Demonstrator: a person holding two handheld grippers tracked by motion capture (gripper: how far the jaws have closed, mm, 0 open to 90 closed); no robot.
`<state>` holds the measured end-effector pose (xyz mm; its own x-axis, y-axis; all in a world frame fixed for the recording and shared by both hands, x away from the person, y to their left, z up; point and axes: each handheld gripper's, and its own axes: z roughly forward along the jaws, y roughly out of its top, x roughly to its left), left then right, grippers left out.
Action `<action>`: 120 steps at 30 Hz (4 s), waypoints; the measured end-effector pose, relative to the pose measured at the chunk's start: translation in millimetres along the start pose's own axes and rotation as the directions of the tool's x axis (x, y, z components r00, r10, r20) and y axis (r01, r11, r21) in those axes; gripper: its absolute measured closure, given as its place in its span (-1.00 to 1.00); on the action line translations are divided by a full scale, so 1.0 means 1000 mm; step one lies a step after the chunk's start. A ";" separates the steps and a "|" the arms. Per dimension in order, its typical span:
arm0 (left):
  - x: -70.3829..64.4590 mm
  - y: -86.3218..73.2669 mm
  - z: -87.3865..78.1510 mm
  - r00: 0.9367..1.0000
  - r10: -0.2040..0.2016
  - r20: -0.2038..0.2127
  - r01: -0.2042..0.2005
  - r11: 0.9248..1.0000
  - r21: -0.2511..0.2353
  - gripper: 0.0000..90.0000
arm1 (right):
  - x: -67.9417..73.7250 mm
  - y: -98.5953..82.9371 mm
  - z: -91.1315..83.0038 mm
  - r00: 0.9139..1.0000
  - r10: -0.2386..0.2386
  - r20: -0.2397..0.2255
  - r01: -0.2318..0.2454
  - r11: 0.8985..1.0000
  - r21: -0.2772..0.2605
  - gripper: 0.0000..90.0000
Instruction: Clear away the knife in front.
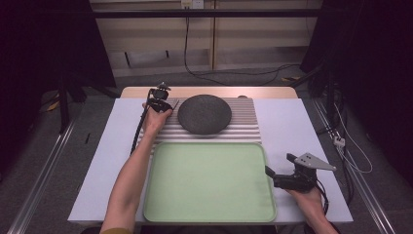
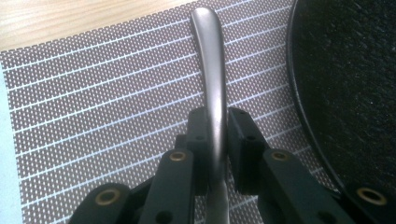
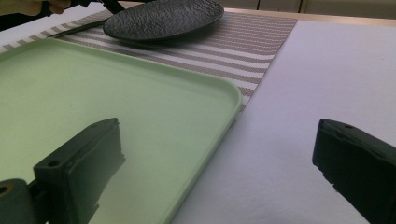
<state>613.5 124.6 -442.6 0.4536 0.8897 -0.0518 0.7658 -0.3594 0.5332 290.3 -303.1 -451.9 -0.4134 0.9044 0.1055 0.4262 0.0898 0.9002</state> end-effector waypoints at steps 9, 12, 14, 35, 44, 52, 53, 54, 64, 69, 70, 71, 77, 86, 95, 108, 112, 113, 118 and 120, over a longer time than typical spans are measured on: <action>-0.002 -0.001 -0.004 1.000 0.004 -0.014 -0.003 1.000 0.003 0.77 | 0.000 0.000 0.000 1.000 0.002 -0.002 -0.002 1.000 -0.004 -0.96; -0.002 -0.001 -0.008 1.000 0.012 -0.015 -0.012 1.000 -0.003 0.77 | 0.000 0.000 0.000 1.000 0.001 -0.001 -0.001 1.000 -0.005 -0.96; -0.002 -0.001 -0.010 1.000 0.024 -0.011 -0.024 1.000 0.000 0.77 | 0.000 0.000 0.000 1.000 0.001 -0.001 -0.001 1.000 -0.004 -0.96; -0.003 -0.008 -0.027 0.999 0.052 0.006 -0.052 0.998 -0.030 0.78 | 0.001 0.000 0.000 1.000 -0.004 0.006 0.004 1.000 -0.002 -0.96; -0.005 -0.011 -0.040 0.998 0.067 0.019 -0.066 0.996 -0.056 0.78 | 0.001 0.000 -0.001 1.000 -0.006 0.011 0.006 1.000 -0.001 -0.96; -0.014 -0.012 -0.060 0.996 0.082 0.043 -0.076 0.991 -0.110 0.77 | 0.001 0.000 0.000 1.000 -0.004 0.011 0.004 1.000 0.004 -0.96; -0.015 -0.011 -0.063 0.995 0.085 0.047 -0.079 0.990 -0.117 0.77 | 0.001 0.000 0.000 1.000 -0.005 0.009 0.004 1.000 0.004 -0.96; -0.016 -0.011 -0.066 0.995 0.094 0.043 -0.088 0.988 -0.123 0.78 | 0.001 0.000 0.000 1.000 -0.008 0.009 0.008 1.000 0.004 -0.96; -0.032 -0.015 -0.087 0.990 0.127 0.059 -0.116 0.980 -0.161 0.78 | 0.001 0.000 -0.001 1.000 -0.011 0.013 0.011 1.000 0.000 -0.96; -0.039 -0.021 -0.100 0.986 0.158 0.061 -0.145 0.973 -0.177 0.77 | 0.002 0.000 -0.002 1.000 -0.017 0.011 0.017 1.000 0.000 -0.96; -0.040 -0.023 -0.102 0.985 0.160 0.064 -0.146 0.973 -0.180 0.78 | 0.002 0.000 -0.002 1.000 -0.018 0.011 0.018 1.000 0.000 -0.96; -0.040 -0.025 -0.104 0.984 0.167 0.064 -0.154 0.972 -0.179 0.78 | 0.002 0.000 -0.002 1.000 -0.018 0.011 0.018 1.000 0.000 -0.96; -0.043 -0.036 -0.113 0.983 0.166 0.077 -0.149 0.970 -0.195 0.77 | 0.004 0.001 -0.003 1.000 -0.026 0.012 0.026 1.000 -0.005 -0.96; -0.051 -0.054 -0.118 0.975 0.206 0.086 -0.188 0.965 -0.181 0.77 | 0.005 0.001 -0.003 1.000 -0.030 0.010 0.030 1.000 0.002 -0.96; -0.061 -0.071 -0.121 0.969 0.227 0.094 -0.209 0.964 -0.164 0.77 | 0.005 0.001 -0.003 0.999 -0.034 0.005 0.034 0.999 0.006 -0.96; -0.075 -0.087 -0.138 0.965 0.238 0.107 -0.219 0.962 -0.166 0.77 | 0.005 0.001 -0.001 0.999 -0.035 0.001 0.035 0.999 0.010 -0.96; -0.078 -0.093 -0.139 0.962 0.247 0.114 -0.227 0.961 -0.160 0.77 | 0.005 0.001 -0.001 0.999 -0.033 0.001 0.033 0.999 0.011 -0.96; -0.079 -0.094 -0.139 0.962 0.250 0.112 -0.232 0.961 -0.150 0.77 | 0.005 0.001 -0.001 0.999 -0.034 0.002 0.034 0.999 0.011 -0.96; -0.086 -0.102 -0.138 0.960 0.255 0.115 -0.239 0.962 -0.136 0.77 | 0.005 0.001 -0.001 0.999 -0.035 0.003 0.034 0.999 0.011 -0.96; -0.088 -0.105 -0.139 0.959 0.256 0.120 -0.240 0.961 -0.134 0.77 | 0.005 0.001 -0.001 0.999 -0.036 0.003 0.036 0.999 0.011 -0.96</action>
<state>429.7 123.0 -377.0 0.6861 0.7274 -0.0144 0.5664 -0.5216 0.6381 287.3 -298.8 -449.9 -0.4261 0.9018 0.0719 0.4197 0.1266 0.8988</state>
